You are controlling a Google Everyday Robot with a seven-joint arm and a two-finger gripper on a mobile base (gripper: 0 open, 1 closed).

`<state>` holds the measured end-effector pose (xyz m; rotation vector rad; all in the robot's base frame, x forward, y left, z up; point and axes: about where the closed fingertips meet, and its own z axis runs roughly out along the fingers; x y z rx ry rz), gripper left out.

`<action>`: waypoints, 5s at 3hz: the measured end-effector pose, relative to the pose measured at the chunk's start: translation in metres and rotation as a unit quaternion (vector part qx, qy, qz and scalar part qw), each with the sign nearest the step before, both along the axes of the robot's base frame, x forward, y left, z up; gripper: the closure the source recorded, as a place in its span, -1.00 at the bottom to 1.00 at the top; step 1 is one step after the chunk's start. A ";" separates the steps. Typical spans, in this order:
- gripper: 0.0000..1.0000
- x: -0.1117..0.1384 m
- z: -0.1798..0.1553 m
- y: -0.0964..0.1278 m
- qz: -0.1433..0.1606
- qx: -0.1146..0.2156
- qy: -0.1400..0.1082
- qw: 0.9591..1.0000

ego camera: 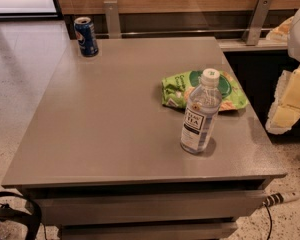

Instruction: Knock blue plastic bottle over

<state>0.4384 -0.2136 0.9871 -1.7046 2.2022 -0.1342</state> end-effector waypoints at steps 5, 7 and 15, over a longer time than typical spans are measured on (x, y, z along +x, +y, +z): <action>-1.00 -0.027 -0.055 -0.061 0.036 0.204 -0.068 0.976; -1.00 0.000 -0.022 0.012 0.122 0.449 -0.085 0.881; 0.58 0.009 -0.075 0.119 0.150 0.587 -0.018 0.795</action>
Offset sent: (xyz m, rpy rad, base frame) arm -0.0036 -0.0050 0.0002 0.0518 0.0118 0.0175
